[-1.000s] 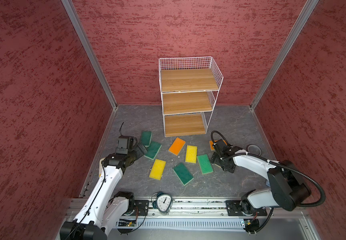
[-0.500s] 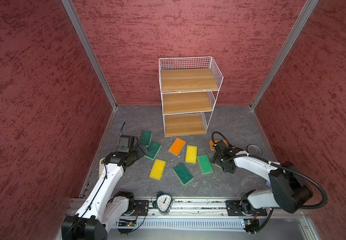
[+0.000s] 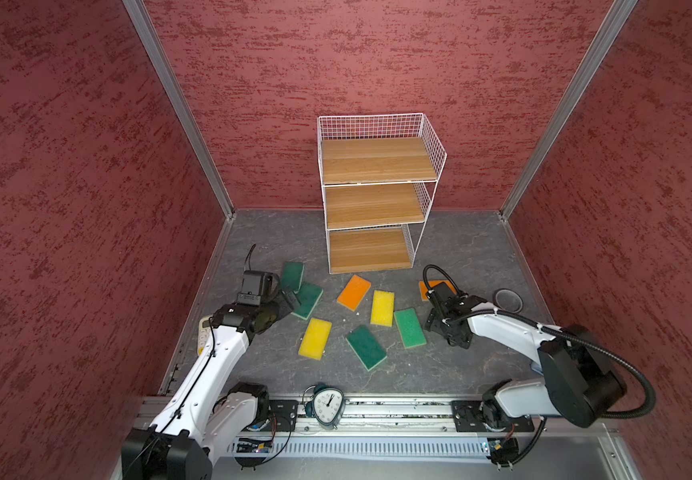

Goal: Place and organize the cleaning sponges onto the shelf
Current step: 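Carry the orange sponge with the right gripper up toward the top shelf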

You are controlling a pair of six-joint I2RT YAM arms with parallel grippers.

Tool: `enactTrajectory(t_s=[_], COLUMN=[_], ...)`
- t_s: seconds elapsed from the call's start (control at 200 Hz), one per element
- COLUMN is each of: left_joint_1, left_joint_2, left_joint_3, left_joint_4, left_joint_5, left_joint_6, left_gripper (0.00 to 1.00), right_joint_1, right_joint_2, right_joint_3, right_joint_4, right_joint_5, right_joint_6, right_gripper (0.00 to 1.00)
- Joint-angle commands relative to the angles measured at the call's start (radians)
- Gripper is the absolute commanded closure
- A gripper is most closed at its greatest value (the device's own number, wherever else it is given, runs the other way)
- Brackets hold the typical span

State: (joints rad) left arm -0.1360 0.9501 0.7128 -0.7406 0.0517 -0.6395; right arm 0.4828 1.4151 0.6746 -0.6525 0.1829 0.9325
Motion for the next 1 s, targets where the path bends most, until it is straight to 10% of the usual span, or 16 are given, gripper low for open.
enactTrajectory(t_s=[0.0, 0.997], left_joint_1=[-0.008, -0.01], left_joint_2=[-0.008, -0.001], left_joint_3=[0.019, 0.038], left_joint_4=[-0.006, -0.01], left_joint_5=[0.0, -0.003], left_joint_6=[-0.006, 0.006], left_gripper=[0.01, 0.03], right_joint_1=[0.004, 0.019], right_joint_2=[0.029, -0.089], right_joint_3=[0.0, -0.006], right_joint_4=[-0.013, -0.104], right_joint_5=[0.023, 0.1], right_joint_6=[-0.036, -0.081], right_gripper=[0.13, 0.42])
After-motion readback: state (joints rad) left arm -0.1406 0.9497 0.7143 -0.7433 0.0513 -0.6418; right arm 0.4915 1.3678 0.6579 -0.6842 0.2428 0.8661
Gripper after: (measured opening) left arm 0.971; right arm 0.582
